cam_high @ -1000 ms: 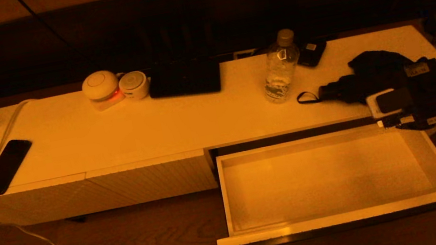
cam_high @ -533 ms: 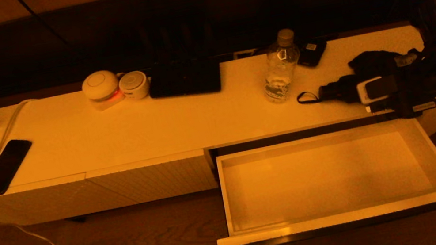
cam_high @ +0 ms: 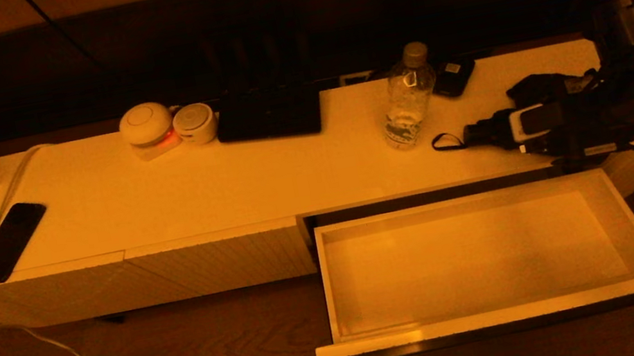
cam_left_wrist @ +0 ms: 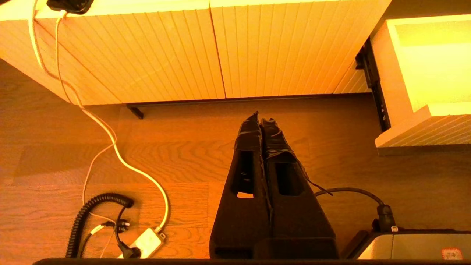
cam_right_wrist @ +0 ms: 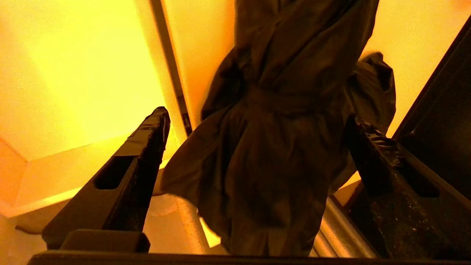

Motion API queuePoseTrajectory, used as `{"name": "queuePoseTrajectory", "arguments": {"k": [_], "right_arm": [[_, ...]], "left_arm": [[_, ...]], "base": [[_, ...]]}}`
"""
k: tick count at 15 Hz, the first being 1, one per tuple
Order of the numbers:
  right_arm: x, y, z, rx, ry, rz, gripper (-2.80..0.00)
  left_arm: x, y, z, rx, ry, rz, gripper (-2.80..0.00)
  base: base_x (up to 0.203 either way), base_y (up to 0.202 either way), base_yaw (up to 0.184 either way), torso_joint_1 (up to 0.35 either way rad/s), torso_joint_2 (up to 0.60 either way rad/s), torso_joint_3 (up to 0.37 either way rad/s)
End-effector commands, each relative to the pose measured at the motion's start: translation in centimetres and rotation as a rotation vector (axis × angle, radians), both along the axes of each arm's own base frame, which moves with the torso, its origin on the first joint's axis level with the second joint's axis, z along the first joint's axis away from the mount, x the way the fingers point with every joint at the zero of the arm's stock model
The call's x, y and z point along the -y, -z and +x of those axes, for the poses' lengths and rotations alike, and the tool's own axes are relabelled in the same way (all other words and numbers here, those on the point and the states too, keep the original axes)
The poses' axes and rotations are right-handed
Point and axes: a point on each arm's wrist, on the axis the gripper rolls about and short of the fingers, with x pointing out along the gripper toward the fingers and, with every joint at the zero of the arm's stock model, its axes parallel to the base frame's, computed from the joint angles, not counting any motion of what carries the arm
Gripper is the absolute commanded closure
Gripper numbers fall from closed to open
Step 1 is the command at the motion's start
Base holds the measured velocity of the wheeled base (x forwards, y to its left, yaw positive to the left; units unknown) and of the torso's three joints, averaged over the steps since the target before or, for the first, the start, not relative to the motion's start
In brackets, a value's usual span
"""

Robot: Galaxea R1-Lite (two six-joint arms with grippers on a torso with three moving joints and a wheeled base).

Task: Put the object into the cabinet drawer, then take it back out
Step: Put the umbrella in the drawer

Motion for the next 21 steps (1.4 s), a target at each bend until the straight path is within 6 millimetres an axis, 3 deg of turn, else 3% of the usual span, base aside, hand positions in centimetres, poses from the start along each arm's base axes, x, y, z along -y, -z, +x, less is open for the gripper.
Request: {"name": "queuePoseTrajectory", "arguments": {"k": [1, 21], "right_arm": [[0.0, 0.4, 0.6, -0.009, -0.002, -0.006, -2.8], [0.4, 0.3, 3.7, 0.087, 0.067, 0.084, -2.8]], "left_arm": [[0.0, 0.0, 0.0, 0.0, 0.0, 0.0, 0.0], [0.0, 0.0, 0.0, 0.0, 0.0, 0.0, 0.0]], "base": [[0.0, 0.0, 0.0, 0.0, 0.0, 0.0], [0.0, 0.0, 0.0, 0.0, 0.0, 0.0]]}}
